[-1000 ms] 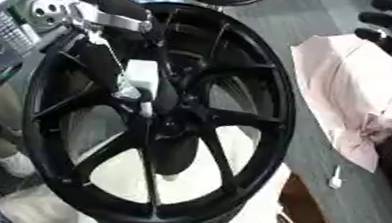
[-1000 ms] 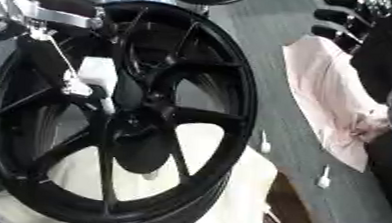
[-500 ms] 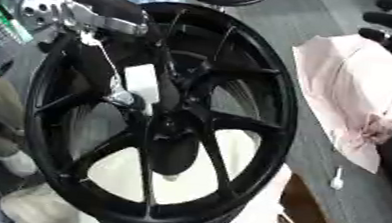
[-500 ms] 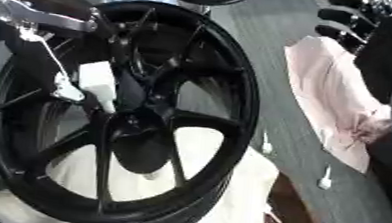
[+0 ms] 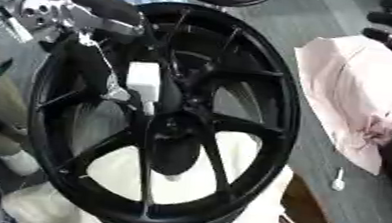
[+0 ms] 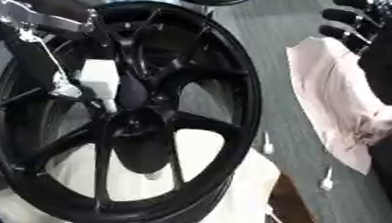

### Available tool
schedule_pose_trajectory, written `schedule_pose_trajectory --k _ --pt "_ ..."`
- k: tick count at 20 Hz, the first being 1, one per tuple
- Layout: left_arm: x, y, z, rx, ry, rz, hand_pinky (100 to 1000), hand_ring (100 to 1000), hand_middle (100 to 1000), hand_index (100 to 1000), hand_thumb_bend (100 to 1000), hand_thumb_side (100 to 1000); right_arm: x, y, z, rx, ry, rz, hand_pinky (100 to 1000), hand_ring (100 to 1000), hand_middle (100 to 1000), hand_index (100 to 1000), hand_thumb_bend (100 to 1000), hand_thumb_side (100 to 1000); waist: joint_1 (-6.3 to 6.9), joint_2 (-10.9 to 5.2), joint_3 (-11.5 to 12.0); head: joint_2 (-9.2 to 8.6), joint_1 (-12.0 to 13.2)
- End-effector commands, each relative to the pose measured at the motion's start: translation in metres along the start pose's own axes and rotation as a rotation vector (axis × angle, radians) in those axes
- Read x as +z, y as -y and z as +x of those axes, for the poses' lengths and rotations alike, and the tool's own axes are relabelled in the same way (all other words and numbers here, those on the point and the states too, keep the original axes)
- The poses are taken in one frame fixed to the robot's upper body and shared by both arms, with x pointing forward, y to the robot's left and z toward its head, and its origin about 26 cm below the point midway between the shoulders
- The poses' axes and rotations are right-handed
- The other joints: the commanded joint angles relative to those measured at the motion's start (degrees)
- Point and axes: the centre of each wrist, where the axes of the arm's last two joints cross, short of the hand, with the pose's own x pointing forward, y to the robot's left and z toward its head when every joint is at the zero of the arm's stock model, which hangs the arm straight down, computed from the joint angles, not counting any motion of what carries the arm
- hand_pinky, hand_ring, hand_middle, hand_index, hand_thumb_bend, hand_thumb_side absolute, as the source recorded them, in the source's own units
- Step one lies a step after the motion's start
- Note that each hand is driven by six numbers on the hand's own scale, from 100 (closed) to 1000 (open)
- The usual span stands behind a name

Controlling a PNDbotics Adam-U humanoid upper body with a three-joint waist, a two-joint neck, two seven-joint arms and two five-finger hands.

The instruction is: Pull the pin out of the wheel hub.

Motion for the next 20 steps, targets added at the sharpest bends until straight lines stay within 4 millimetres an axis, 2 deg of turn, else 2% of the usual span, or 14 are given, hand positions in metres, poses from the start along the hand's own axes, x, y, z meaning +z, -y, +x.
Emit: schedule_pose_trajectory --k 1,4,5,9,16,20 --pt "0.014 -0.013 -0.001 0.029 0.003 0.076 517 371 305 472 117 125 -0.003 0.007 0.007 0.008 0.028 -0.017 737 717 649 706 100 415 -0.47 -0.93 0.06 -0.72 0.15" --pt "0.019 -0.014 0.001 0.067 0.014 0.117 494 300 215 378 100 100 -0.004 0.007 0.007 0.009 0.027 -0.022 736 717 649 706 100 416 -0.42 -1.01 0.07 -0.75 0.1" --pt "0.022 -0.015 0.001 0.073 0.015 0.127 482 262 164 321 100 100 -0.004 0.007 0.007 0.009 0.027 -0.023 737 717 648 706 100 416 -0.41 -1.04 0.08 -0.75 0.08" --pt "0.039 -0.018 0.0 0.08 0.012 0.203 470 202 100 253 100 100 -0.004 0.008 0.007 0.013 0.029 -0.028 737 717 647 706 100 413 -0.38 -1.16 0.12 -0.7 -0.09" --pt "0.092 -0.026 -0.018 0.157 -0.009 0.524 463 143 100 222 130 100 -0.006 0.011 0.008 0.019 0.042 -0.05 739 717 646 705 100 406 -0.49 -1.47 0.34 -0.85 -0.53" --pt "0.121 -0.018 -0.047 0.233 -0.11 0.685 455 123 100 217 146 100 -0.007 0.013 0.009 0.024 0.051 -0.064 741 717 646 706 100 400 -0.69 -1.59 0.62 -0.98 -0.93"
